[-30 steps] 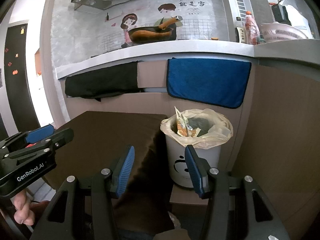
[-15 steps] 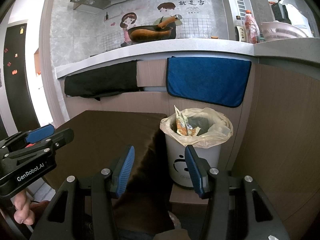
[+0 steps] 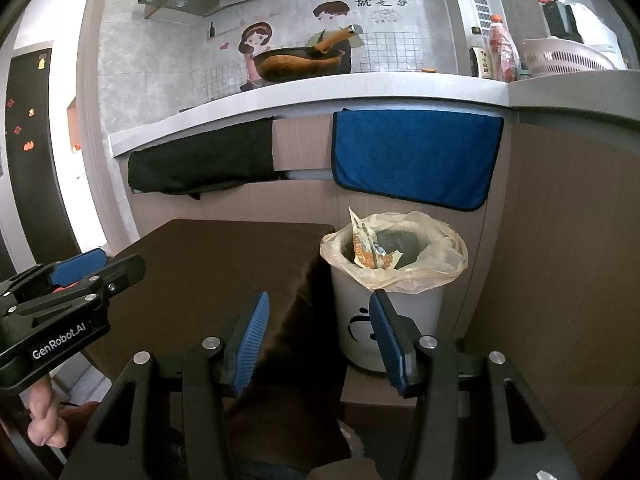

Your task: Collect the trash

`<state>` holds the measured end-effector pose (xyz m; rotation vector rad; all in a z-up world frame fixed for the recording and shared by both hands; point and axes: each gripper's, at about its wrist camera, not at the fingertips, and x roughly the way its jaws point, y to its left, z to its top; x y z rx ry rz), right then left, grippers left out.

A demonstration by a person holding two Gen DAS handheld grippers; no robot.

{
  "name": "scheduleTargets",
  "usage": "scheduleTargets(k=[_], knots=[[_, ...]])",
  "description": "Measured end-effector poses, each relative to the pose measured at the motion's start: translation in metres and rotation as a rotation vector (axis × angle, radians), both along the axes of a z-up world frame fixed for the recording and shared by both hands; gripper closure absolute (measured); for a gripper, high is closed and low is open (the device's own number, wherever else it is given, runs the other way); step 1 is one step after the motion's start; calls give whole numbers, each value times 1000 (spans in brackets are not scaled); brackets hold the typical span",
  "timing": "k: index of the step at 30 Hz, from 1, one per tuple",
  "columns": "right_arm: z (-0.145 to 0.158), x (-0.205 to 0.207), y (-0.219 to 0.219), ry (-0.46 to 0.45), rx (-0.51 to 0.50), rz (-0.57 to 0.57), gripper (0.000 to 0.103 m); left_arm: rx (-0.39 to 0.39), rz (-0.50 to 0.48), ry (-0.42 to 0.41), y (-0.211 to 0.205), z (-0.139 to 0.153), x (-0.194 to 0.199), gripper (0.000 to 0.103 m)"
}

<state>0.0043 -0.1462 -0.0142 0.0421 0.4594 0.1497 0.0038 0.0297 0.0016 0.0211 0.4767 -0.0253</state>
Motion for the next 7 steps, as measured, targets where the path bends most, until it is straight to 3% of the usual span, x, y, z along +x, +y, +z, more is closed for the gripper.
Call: scheduleTargets(k=[7], knots=[[-1,5,2,8,-7,-5,53,-5,4,18,2,-3,5,49]])
